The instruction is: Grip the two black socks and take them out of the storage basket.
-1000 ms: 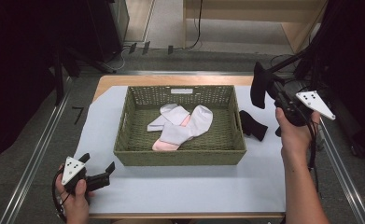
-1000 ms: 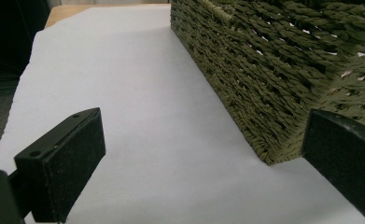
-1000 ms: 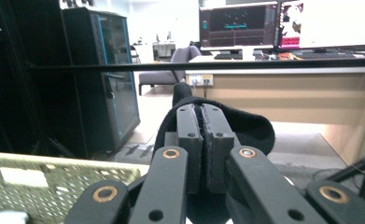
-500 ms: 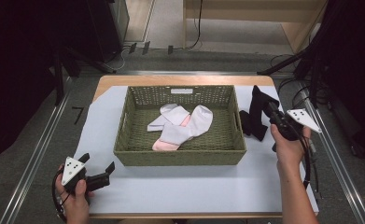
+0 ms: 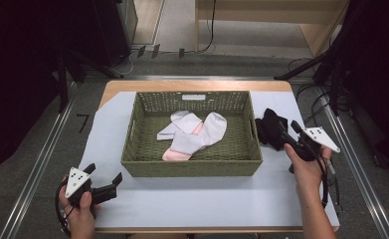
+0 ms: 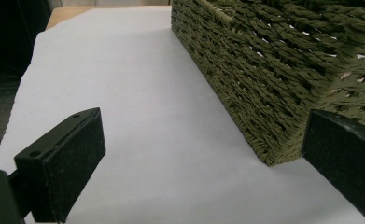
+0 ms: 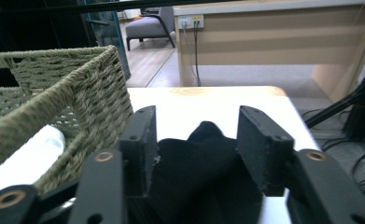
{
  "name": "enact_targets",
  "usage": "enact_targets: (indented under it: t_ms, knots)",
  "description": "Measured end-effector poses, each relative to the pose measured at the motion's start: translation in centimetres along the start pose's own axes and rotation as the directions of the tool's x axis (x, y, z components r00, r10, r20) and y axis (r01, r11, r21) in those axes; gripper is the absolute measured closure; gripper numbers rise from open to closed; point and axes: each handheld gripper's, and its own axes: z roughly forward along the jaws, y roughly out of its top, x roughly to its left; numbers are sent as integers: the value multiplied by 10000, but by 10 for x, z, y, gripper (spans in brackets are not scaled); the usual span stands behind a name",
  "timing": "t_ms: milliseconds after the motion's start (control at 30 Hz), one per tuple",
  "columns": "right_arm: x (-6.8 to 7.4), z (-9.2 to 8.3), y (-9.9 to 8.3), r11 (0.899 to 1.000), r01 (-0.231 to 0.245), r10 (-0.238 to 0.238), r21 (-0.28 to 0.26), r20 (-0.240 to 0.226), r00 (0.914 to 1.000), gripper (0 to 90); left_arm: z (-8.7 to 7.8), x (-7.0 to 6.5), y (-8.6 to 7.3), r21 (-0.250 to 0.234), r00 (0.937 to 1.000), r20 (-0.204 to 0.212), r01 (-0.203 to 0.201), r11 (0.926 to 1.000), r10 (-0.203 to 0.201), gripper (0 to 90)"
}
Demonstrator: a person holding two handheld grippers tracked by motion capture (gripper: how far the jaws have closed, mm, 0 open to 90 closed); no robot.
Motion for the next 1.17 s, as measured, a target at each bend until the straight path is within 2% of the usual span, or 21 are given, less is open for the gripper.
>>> enact_targets:
  t_ms: [67, 167, 333, 467, 533, 667, 767, 833, 900, 967, 1033, 1100, 1167]
  knots:
    - [-4, -10, 1, 9999, 101, -100, -54, 96, 9999, 443, 0, 0, 0, -3, 10000, 0, -2, 10000, 2, 5]
    - [-12, -22, -2, 9999, -55, 56, -90, 114, 9999, 414, 0, 0, 0, 21, 10000, -7, -17, 10000, 17, 5]
    - [-27, -42, -14, 9999, -61, 61, -92, 87, 9999, 356, 0, 0, 0, 34, 10000, -10, -40, 10000, 40, 5]
    - [-36, -58, -25, 10000, 71, -72, 49, 183, 9998, 274, 0, 0, 0, 60, 10000, -17, -76, 10000, 76, 5]
    - [-40, -69, -30, 9998, -111, 107, 145, 233, 9997, 239, 0, -1, 0, 76, 10000, -41, -73, 9999, 74, 5]
    - [-47, -90, -43, 9998, -147, 142, 110, 428, 9990, 196, 1, -1, 0, 115, 9999, -35, -99, 9999, 99, 5]
    - [-52, -105, -55, 9990, -303, 282, 323, 638, 9976, 162, 1, -1, 1, 149, 9999, -31, -122, 9998, 123, 5]
    - [-56, -117, -57, 9984, -564, 561, 17, 620, 9965, 164, 1, -1, 1, 170, 9999, -22, -138, 9998, 139, 5]
    - [-59, -123, -59, 9994, -325, 311, 155, 804, 9963, 153, 1, -1, 1, 171, 9999, -31, -141, 9998, 141, 5]
    - [-61, -128, -60, 9989, -455, 464, -140, 746, 9961, 146, 2, -1, 1, 167, 9999, -44, -133, 9998, 133, 5]
    - [-61, -129, -61, 9982, -573, 584, -174, 699, 9958, 145, 2, -1, 1, 235, 9999, -66, -108, 9997, 109, 5]
    - [-61, -127, -60, 9983, -579, 576, 54, 534, 9969, 144, 2, -1, 1, 235, 9999, -76, -117, 9997, 119, 5]
    - [-60, -126, -60, 9993, -350, 345, 136, 400, 9986, 144, 2, -1, 1, 191, 9999, -64, -154, 9997, 155, 5]
